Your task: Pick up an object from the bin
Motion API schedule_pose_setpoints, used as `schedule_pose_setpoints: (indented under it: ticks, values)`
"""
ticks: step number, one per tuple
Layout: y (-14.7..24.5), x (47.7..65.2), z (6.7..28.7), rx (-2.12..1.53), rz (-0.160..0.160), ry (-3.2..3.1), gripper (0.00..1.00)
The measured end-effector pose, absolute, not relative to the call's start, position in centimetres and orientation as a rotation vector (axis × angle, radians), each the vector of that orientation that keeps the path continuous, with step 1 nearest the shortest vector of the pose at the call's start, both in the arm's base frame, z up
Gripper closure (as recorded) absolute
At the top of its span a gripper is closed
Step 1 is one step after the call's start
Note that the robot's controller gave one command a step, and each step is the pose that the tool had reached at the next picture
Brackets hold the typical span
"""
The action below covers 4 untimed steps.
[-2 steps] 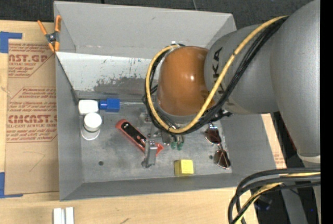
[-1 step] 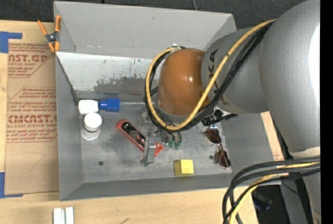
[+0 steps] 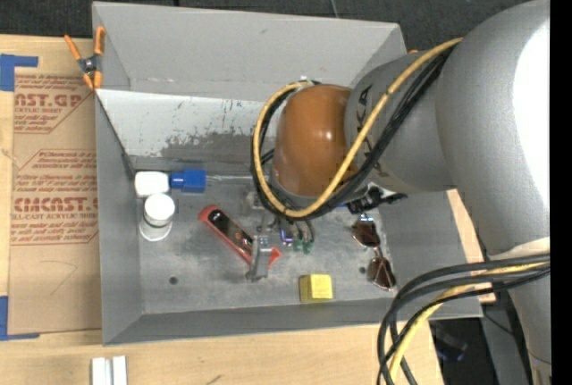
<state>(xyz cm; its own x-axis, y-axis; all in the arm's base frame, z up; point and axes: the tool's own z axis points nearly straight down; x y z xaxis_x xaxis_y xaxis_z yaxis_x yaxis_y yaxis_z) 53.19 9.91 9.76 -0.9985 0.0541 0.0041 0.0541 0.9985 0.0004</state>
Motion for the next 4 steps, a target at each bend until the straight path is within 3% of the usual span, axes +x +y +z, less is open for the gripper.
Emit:
schedule_pose_setpoints:
  ticks: [1, 2, 4]
  values:
    - [8.8, 55.2, 7.0, -0.106, -0.007, -3.142, 1.00]
    - [8.8, 55.2, 7.0, -0.106, -0.007, -3.142, 1.00]
    - [8.9, 55.5, 14.2, -0.093, -0.010, -3.149, 1.00]
